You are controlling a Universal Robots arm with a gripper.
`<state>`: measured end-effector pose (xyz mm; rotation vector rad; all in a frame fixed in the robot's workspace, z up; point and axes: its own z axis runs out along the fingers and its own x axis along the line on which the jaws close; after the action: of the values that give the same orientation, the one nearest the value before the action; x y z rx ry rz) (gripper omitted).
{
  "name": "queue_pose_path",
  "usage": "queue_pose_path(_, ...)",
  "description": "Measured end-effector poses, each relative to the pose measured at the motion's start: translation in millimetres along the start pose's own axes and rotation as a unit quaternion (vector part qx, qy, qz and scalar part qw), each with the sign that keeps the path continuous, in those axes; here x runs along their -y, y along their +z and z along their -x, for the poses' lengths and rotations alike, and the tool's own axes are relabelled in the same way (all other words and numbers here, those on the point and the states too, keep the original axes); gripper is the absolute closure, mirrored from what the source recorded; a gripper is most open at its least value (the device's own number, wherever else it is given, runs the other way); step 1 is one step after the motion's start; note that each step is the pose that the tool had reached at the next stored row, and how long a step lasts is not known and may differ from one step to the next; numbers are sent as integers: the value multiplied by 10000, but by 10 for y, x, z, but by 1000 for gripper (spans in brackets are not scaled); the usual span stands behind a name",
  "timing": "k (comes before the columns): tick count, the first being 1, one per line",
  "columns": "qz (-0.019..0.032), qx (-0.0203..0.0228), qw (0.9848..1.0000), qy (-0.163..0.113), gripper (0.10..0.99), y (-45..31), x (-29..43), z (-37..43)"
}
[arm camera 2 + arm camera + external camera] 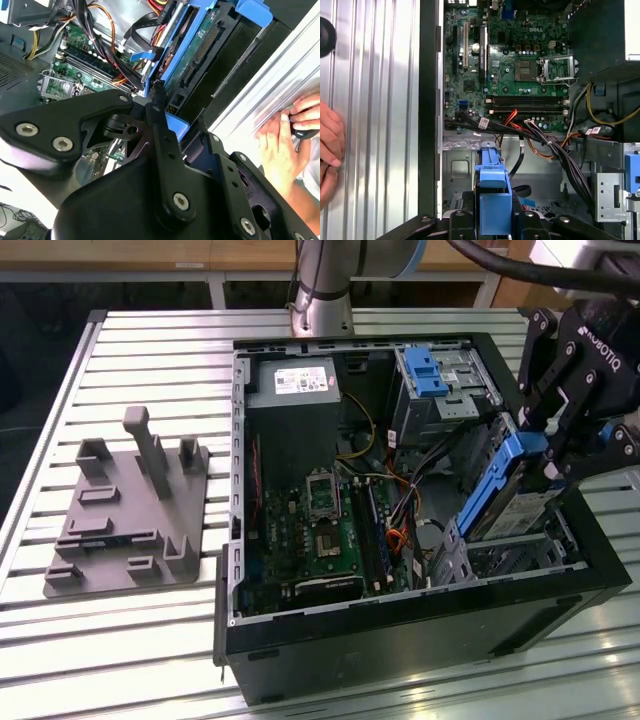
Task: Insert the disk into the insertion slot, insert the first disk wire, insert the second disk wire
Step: 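Insert the disk into the insertion slot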
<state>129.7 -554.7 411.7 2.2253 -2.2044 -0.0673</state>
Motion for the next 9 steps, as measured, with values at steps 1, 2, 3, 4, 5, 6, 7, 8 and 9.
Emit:
queue_pose_path(1, 0, 0, 10000, -2, 722, 18, 1, -1)
queue_pose_path(2, 0, -1, 10000, -5, 714, 31, 1, -1)
queue_pose_path(3, -1, -1, 10000, -7, 659, 37, 1, -1)
queue_pose_path(4, -1, -2, 10000, -8, 659, 38, 1, -1)
queue_pose_path(5, -1, -2, 10000, -9, 596, 38, 2, -1)
queue_pose_path(6, -1, -1, 10000, -10, 537, 39, 2, -2)
queue_pose_path(7, -1, -1, 10000, -11, 537, 40, 2, -1)
queue_pose_path(8, -1, -1, 10000, -12, 537, 40, 2, -2)
queue_pose_path(9, -1, -1, 10000, -12, 471, 40, 2, -2)
